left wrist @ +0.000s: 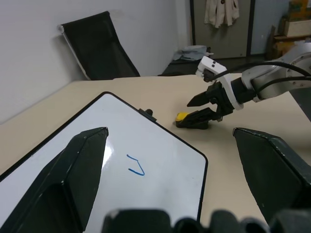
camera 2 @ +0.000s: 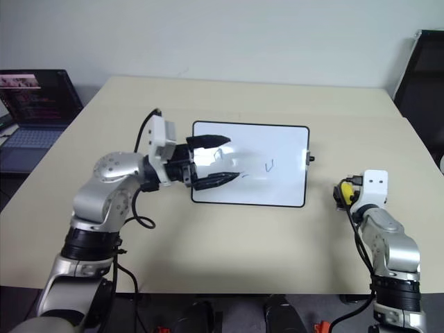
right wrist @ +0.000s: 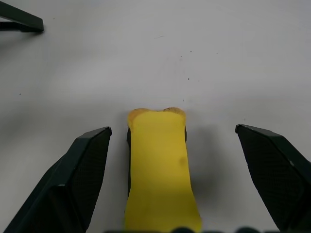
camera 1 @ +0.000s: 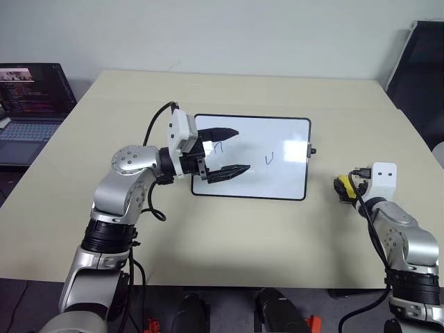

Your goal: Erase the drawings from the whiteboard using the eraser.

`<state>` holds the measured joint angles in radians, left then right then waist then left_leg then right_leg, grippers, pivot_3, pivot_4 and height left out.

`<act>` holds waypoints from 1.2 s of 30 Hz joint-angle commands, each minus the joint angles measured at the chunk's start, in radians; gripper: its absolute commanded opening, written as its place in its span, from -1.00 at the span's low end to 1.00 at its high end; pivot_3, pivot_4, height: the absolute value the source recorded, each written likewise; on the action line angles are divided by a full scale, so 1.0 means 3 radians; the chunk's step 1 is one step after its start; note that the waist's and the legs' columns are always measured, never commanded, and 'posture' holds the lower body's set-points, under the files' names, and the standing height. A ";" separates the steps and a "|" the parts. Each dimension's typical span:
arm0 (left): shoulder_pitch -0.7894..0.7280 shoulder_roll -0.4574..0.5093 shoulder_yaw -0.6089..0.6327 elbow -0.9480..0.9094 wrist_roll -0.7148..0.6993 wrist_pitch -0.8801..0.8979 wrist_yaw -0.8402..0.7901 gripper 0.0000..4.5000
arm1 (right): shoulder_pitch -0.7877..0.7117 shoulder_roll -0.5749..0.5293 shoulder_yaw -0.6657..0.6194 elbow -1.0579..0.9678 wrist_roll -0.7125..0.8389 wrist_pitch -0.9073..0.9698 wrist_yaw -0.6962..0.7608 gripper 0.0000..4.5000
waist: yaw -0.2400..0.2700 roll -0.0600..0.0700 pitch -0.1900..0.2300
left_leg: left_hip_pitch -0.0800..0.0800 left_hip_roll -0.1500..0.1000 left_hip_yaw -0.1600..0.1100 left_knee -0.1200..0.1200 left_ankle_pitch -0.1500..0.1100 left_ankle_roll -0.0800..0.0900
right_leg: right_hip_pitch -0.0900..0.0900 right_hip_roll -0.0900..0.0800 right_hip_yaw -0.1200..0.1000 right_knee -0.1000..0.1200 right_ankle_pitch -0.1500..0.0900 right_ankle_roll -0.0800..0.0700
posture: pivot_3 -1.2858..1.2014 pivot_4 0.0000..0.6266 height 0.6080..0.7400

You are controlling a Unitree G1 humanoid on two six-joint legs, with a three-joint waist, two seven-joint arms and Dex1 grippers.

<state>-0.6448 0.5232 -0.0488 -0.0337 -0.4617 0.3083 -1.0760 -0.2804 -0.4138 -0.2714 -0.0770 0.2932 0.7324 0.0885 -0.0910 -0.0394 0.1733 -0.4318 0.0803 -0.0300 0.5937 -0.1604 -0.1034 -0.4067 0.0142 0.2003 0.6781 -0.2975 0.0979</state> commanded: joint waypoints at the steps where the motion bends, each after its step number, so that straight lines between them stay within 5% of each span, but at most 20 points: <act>1: -0.0022 0.0026 0.0106 -0.0032 -0.0001 -0.0068 0.0033 1.00 | -0.0105 -0.0024 0.0004 0.0076 -0.0066 -0.0115 0.0048 1.00 | 0.0001 0.0000 0.0000 | 0.0000 0.0000 0.0000 0.0000 0.0000 0.0000 | 0.0000 0.0000 0.0000 0.0000 0.0000 0.0001 | 0.03 -0.52 1.00; 5: 0.0011 0.0036 0.0104 -0.0059 0.0006 -0.0066 0.0053 1.00 | -0.0141 -0.0027 0.0055 0.0172 -0.0100 -0.0096 0.0086 0.72 | 0.0003 0.0000 0.0000 | 0.0000 0.0000 -0.0001 0.0000 0.0000 0.0000 | 0.0000 0.0000 -0.0001 0.0000 0.0001 0.0001 | 0.03 -0.52 1.00; 10: 0.0083 0.0052 0.0102 -0.0120 0.0011 -0.0062 0.0086 1.00 | -0.0170 -0.0021 0.0088 0.0245 -0.0141 -0.0076 0.0103 -0.09 | 0.0002 0.0000 0.0000 | 0.0000 0.0000 -0.0001 0.0000 0.0000 0.0000 | 0.0000 0.0000 -0.0001 0.0001 0.0001 0.0001 | 0.03 -0.52 1.00; 13: 0.0108 0.0071 0.0132 -0.0130 0.0001 -0.0041 0.0113 1.00 | -0.0184 -0.0014 0.0070 0.0215 -0.0156 -0.0078 0.0091 -0.40 | 0.0004 0.0000 0.0000 | 0.0000 0.0000 -0.0001 0.0001 0.0000 0.0000 | 0.0000 0.0000 -0.0001 0.0001 0.0001 0.0001 | 0.03 -0.52 1.00; 28: 0.0423 0.0166 0.0191 -0.0458 -0.0089 0.0176 0.0251 1.00 | 0.0000 0.0018 0.0107 -0.0095 -0.0075 0.0011 0.0261 -0.40 | 0.0006 0.0000 0.0000 | -0.0001 0.0000 -0.0003 0.0001 0.0000 0.0000 | 0.0001 0.0000 -0.0002 0.0001 0.0000 0.0001 | 0.03 -0.52 1.00; 35: 0.0310 0.0153 0.0078 -0.0547 -0.0190 0.0217 -0.0001 1.00 | -0.0028 0.0007 0.0103 -0.0117 -0.0110 0.0046 0.0268 0.62 | 0.0006 0.0001 0.0000 | -0.0001 0.0000 -0.0003 0.0001 0.0000 0.0000 | 0.0001 0.0000 -0.0003 0.0001 0.0001 0.0001 | 0.03 -0.52 1.00; 36: 0.0295 0.0154 0.0057 -0.0550 -0.0208 0.0221 -0.0051 1.00 | -0.0026 0.0009 0.0090 -0.0136 -0.0105 0.0054 0.0263 0.62 | 0.0005 0.0001 0.0000 | -0.0001 0.0000 -0.0003 0.0001 0.0000 0.0000 | 0.0001 0.0000 -0.0003 0.0001 0.0001 0.0001 | 0.03 -0.52 1.00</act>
<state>-0.5330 0.5656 -0.0251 -0.1557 -0.4982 0.3742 -1.0652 -0.2783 -0.4063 -0.2297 -0.0676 0.2609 0.7517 0.1709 -0.0894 -0.0393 0.1734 -0.4320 0.0803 -0.0309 0.5940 -0.1603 -0.1034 -0.4065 0.0142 0.1993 0.6784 -0.2974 0.0982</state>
